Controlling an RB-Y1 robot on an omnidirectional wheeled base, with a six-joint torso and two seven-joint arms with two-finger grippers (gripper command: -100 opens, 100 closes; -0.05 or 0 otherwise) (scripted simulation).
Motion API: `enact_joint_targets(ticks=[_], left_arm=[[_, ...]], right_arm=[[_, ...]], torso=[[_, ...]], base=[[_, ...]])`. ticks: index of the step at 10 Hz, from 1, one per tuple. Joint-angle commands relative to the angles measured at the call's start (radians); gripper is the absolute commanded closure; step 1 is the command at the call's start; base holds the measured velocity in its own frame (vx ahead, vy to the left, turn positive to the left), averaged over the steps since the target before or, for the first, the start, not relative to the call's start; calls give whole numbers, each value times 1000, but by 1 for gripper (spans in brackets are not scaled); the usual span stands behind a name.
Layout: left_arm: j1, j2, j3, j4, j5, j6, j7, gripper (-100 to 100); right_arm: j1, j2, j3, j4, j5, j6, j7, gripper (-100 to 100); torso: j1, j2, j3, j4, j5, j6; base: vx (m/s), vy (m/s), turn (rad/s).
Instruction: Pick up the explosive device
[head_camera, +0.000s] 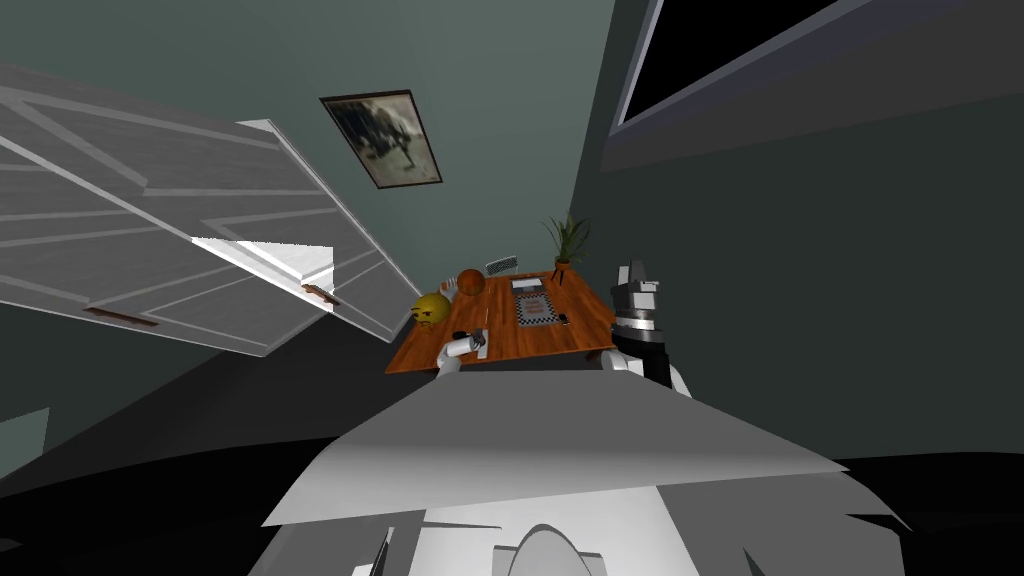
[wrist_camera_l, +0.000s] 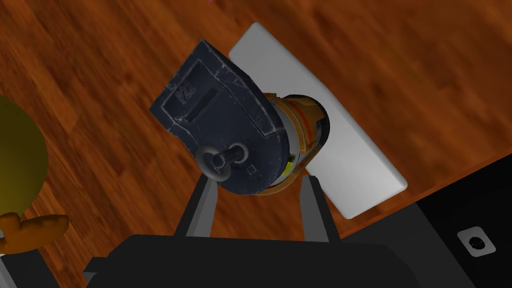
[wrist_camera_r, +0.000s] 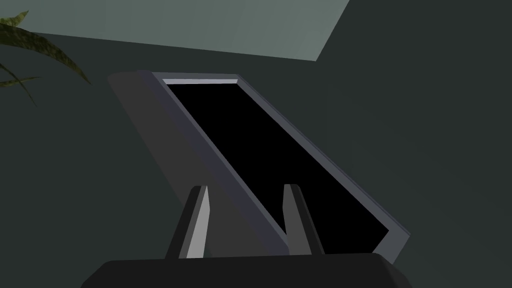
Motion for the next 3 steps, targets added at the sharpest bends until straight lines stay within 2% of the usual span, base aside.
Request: enact_joint_targets(ticks=[1, 2, 3], left_arm=[[-5, 5, -1, -23, -3, 32, 11, 100], [-3, 4, 0, -12, 0, 18, 5, 100], [-4, 5, 0, -13, 0, 21, 6, 0]], right_arm=[[0, 0, 0, 0, 0, 0, 0, 0], [0, 0, 0, 0, 0, 0, 0, 0], [0, 0, 0, 0, 0, 0, 0, 0]], torso=[[0, 0, 0, 0, 0, 0], [0, 0, 0, 0, 0, 0], [0, -1, -1, 0, 0, 0]], base=[[-64, -11, -21], [-26, -5, -4], [-6, -1, 1]])
